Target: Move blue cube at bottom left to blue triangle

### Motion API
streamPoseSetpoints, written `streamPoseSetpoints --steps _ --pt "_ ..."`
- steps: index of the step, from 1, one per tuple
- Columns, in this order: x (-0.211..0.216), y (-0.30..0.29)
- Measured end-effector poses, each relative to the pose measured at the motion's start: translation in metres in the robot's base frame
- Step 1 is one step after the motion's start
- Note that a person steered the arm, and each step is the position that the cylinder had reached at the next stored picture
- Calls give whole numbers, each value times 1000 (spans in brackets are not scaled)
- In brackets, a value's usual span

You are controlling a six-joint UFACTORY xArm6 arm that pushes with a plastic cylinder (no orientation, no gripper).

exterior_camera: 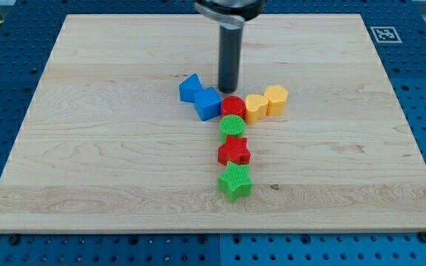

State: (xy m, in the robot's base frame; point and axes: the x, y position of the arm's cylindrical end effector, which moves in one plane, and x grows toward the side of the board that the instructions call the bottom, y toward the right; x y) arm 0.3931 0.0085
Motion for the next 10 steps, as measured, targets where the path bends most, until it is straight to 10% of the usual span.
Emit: streamPoseSetpoints --steps 7,10 --pt "148 -47" --pt "76 -79"
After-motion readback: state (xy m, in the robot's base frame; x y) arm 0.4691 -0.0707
